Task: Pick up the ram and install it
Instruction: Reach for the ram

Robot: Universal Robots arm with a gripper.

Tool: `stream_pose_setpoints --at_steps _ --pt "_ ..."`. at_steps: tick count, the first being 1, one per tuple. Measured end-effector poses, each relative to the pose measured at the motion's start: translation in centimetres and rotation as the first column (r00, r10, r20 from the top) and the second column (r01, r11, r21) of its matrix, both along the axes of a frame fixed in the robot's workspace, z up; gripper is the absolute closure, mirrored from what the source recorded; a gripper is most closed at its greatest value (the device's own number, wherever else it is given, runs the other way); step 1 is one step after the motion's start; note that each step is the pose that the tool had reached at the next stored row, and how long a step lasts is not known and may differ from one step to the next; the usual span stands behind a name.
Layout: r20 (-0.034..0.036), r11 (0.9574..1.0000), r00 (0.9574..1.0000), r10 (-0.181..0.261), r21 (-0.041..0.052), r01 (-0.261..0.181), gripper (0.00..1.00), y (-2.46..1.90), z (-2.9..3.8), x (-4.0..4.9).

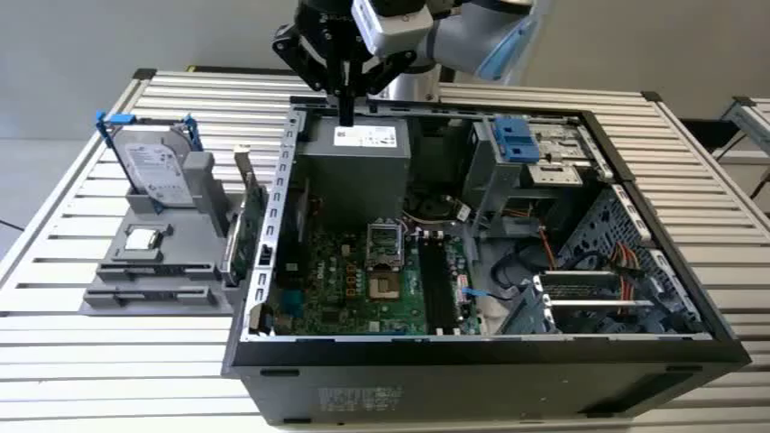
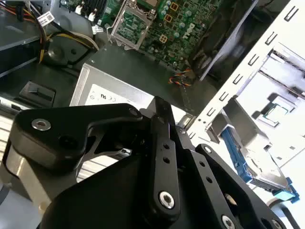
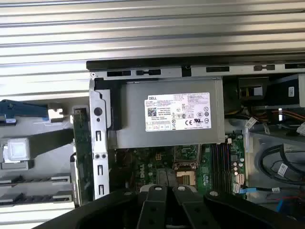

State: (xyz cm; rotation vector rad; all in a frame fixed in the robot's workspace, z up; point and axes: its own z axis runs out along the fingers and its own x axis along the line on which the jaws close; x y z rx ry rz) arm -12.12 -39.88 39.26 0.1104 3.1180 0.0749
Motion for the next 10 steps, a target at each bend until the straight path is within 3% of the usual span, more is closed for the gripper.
stream_pose_setpoints --at_steps 10 --pt "0.0000 1.0000 1.0000 0.000 0.0000 0.000 1.00 0.01 0.00 -0.07"
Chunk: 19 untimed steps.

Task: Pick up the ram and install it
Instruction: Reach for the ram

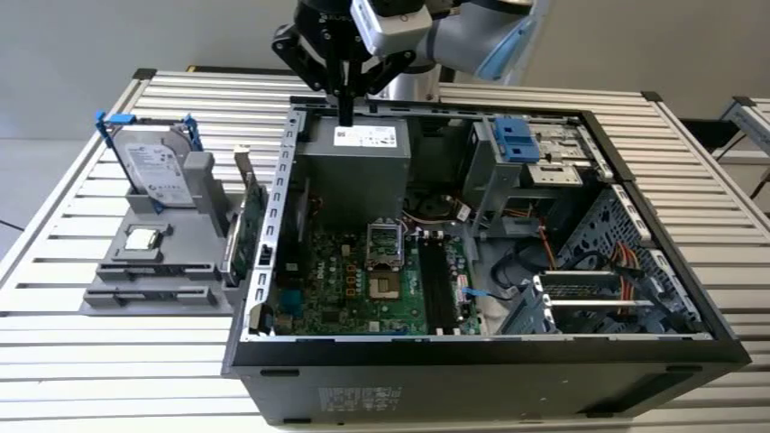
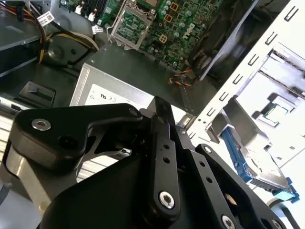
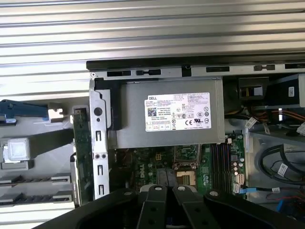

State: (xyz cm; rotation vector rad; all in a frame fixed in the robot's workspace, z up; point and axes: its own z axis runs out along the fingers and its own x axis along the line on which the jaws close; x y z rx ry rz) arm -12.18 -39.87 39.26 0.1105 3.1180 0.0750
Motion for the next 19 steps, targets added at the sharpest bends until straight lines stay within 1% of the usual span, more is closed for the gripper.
stream_pose_setpoints --at_steps 5,19 --pt "-0.0001 1.0000 1.0000 0.000 0.0000 0.000 1.00 0.00 0.00 -0.41" --pt "0.0000 1.0000 1.0000 0.000 0.0000 0.000 1.00 0.02 0.00 -2.22"
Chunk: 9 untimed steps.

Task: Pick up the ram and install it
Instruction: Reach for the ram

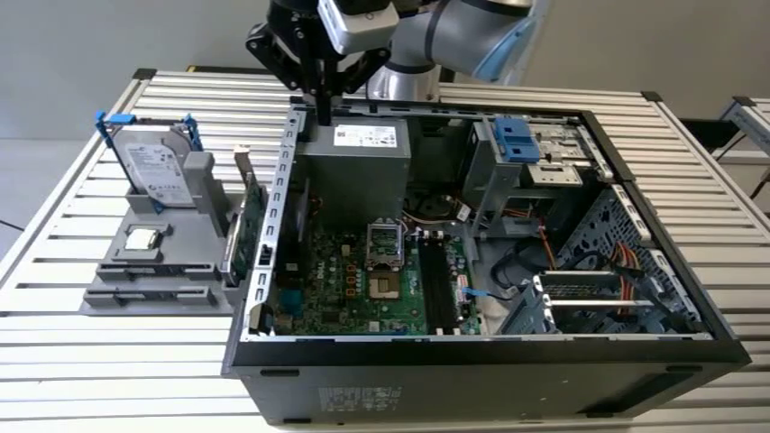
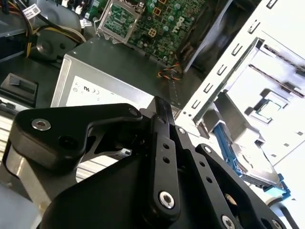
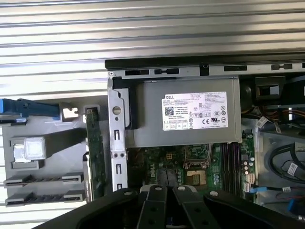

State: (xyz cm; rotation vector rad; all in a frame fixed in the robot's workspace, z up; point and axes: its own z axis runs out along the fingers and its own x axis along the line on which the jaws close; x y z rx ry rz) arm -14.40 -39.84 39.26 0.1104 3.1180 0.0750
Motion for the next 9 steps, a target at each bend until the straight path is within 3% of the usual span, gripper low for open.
stream_pose_setpoints --at_steps 9 --pt "0.0000 1.0000 1.0000 0.000 0.0000 0.000 1.00 0.04 0.00 -0.70"
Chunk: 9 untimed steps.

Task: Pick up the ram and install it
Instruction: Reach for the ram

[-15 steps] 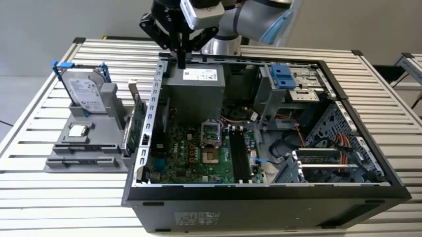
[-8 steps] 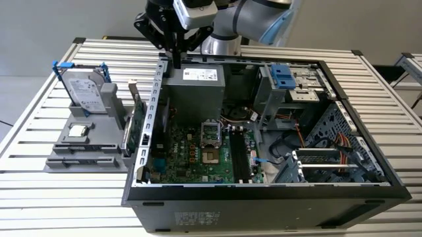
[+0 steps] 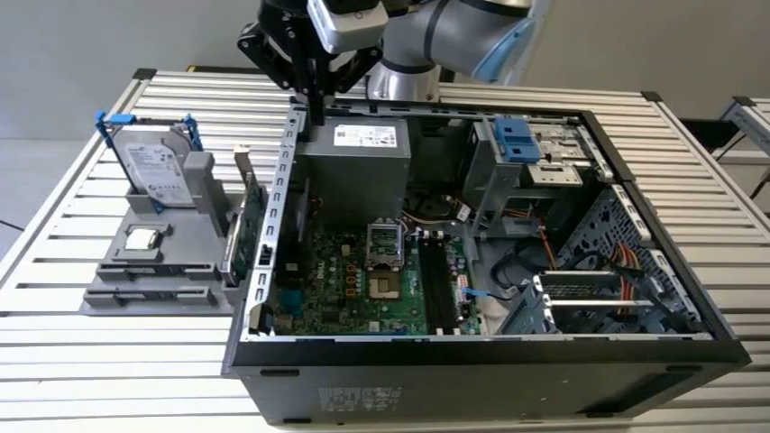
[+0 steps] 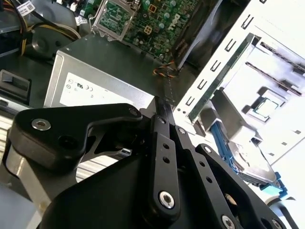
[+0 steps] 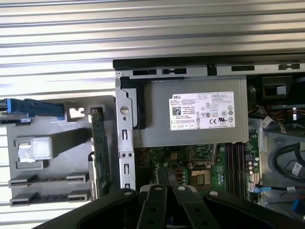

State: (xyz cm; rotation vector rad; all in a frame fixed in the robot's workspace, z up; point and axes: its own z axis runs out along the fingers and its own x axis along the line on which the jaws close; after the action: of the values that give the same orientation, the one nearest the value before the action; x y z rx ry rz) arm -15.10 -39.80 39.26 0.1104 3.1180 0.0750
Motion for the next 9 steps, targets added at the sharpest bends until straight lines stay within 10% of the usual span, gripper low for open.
stream_pose_setpoints --at_steps 9 --pt "0.0000 1.0000 1.0000 0.000 0.0000 0.000 1.00 0.02 0.00 -0.51"
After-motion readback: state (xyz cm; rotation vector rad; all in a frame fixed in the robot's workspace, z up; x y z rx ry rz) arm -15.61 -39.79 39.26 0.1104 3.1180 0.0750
